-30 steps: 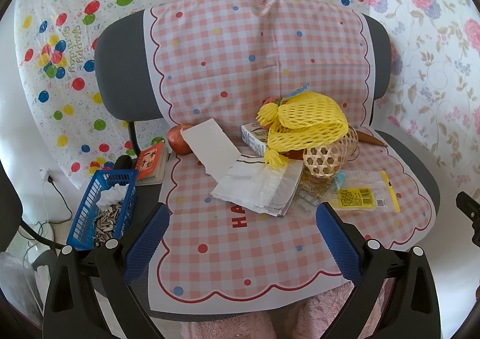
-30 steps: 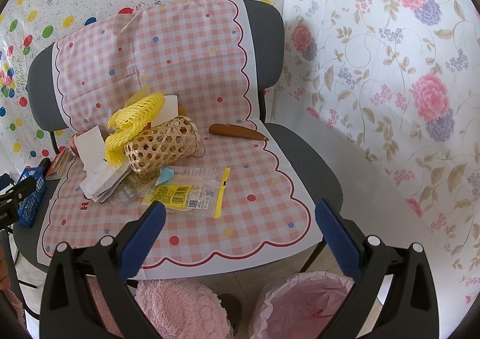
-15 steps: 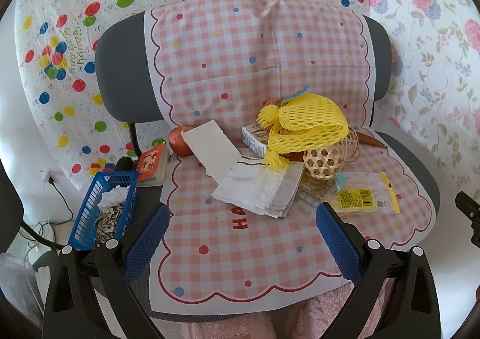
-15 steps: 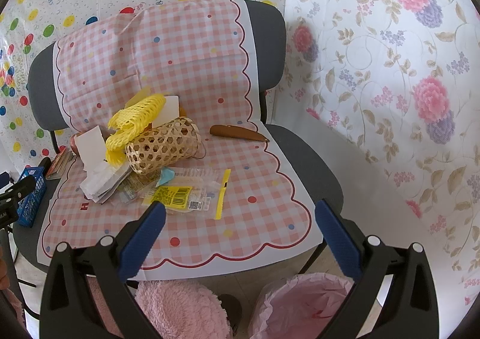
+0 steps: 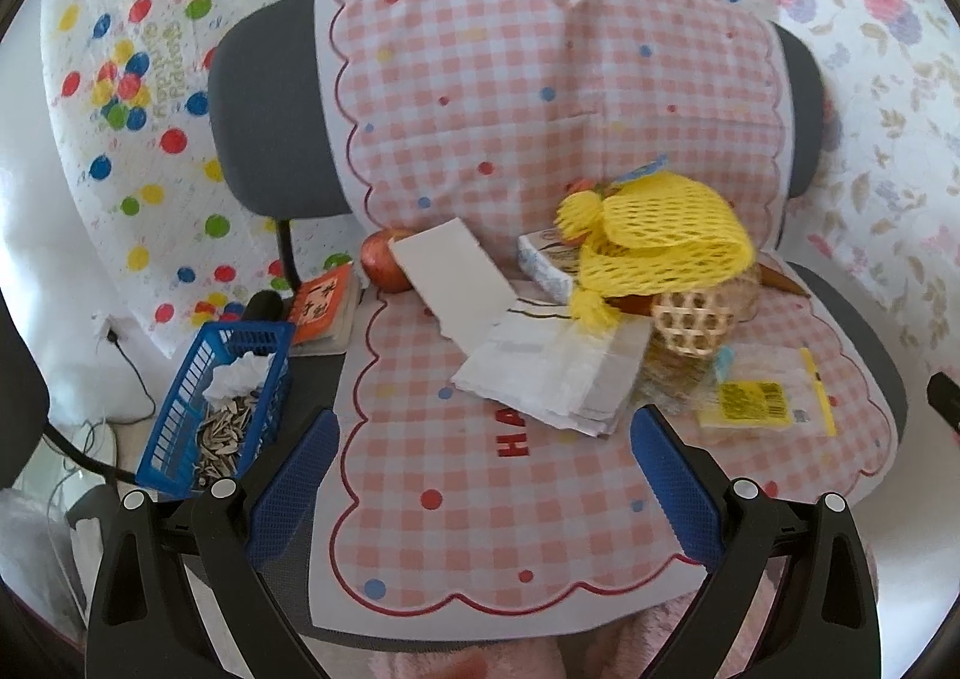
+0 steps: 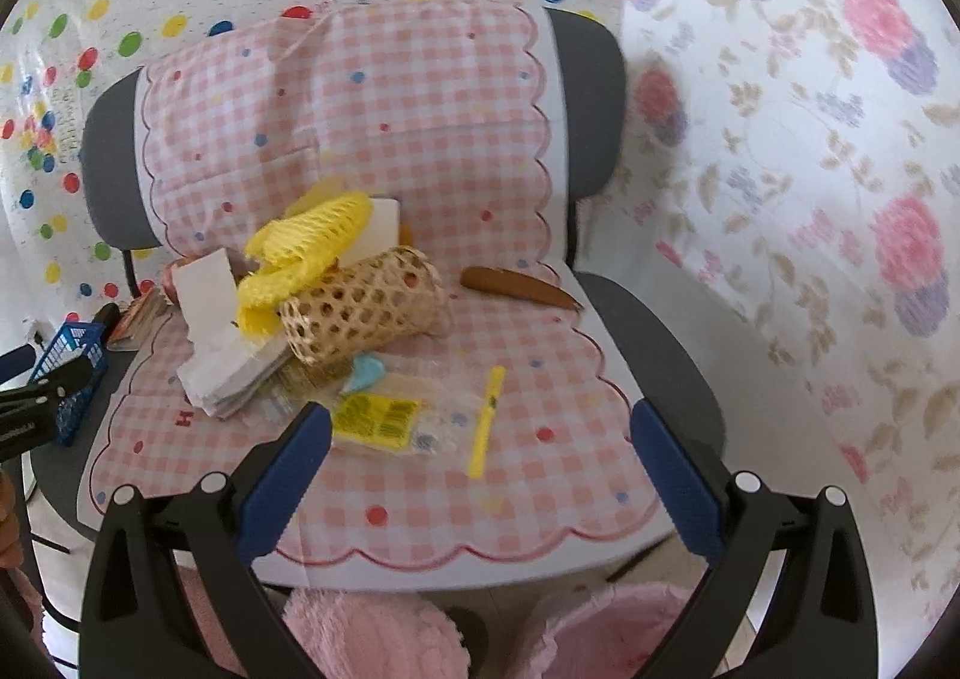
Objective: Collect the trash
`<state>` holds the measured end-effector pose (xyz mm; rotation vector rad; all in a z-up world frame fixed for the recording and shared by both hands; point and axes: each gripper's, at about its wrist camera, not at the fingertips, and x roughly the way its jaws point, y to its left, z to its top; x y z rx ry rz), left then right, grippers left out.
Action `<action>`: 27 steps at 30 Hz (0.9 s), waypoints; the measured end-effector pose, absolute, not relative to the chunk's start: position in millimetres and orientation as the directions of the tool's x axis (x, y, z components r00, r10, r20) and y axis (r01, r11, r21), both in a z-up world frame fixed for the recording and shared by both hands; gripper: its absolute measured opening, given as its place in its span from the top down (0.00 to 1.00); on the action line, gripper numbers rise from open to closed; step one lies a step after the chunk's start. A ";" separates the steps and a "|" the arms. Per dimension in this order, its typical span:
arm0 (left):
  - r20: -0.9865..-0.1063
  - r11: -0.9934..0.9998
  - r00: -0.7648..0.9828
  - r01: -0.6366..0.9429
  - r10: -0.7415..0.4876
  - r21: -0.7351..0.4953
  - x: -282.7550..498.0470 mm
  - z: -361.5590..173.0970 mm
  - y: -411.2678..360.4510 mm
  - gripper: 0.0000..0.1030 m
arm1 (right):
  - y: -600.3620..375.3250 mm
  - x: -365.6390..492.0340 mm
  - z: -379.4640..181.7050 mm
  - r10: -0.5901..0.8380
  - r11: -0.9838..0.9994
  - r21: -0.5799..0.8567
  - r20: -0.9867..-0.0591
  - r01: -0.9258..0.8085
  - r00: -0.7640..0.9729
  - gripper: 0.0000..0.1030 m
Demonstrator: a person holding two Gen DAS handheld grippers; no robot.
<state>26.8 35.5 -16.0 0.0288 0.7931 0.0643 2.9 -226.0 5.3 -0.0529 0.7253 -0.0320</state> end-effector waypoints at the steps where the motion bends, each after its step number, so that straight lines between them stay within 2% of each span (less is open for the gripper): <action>1: -0.717 0.997 0.693 -0.062 0.080 0.051 34.8 -20.5 40.5 0.07 | -222.6 8.9 5.1 -0.036 0.998 -0.056 -0.658 -0.001 0.752 0.06; 6: -0.737 0.995 0.670 -0.093 0.094 0.043 55.1 -32.6 51.2 0.07 | -209.9 46.0 3.6 0.070 0.996 0.004 -0.622 -0.086 0.780 0.06; 9: -0.751 0.995 0.656 -0.100 0.077 0.014 70.9 -40.2 60.6 0.07 | -202.2 77.4 -2.5 0.097 0.993 0.008 -0.653 -0.121 0.751 0.06; 14: -0.729 0.988 0.671 -0.144 0.138 0.054 91.6 -45.3 74.6 0.07 | -190.3 125.4 -16.2 0.162 0.984 0.059 -0.693 -0.169 0.702 0.06; 16: -0.728 0.987 0.671 -0.149 0.140 0.053 98.4 -46.8 78.4 0.07 | -187.6 144.5 -21.5 0.184 0.982 0.104 -0.713 -0.158 0.676 0.14; 18: -0.734 0.988 0.666 -0.145 0.132 0.046 105.1 -49.0 80.7 0.07 | -187.2 163.8 -27.7 0.229 0.974 0.167 -0.733 -0.157 0.641 0.33; 23: -0.746 0.991 0.654 -0.119 0.123 0.059 120.4 -54.8 79.0 0.07 | -186.0 200.2 -40.4 0.310 0.949 0.285 -0.749 -0.139 0.586 0.34; 27: -0.750 0.993 0.652 -0.097 0.113 0.065 130.1 -58.6 76.1 0.07 | -188.7 220.1 -48.3 0.373 0.917 0.386 -0.737 -0.102 0.563 0.30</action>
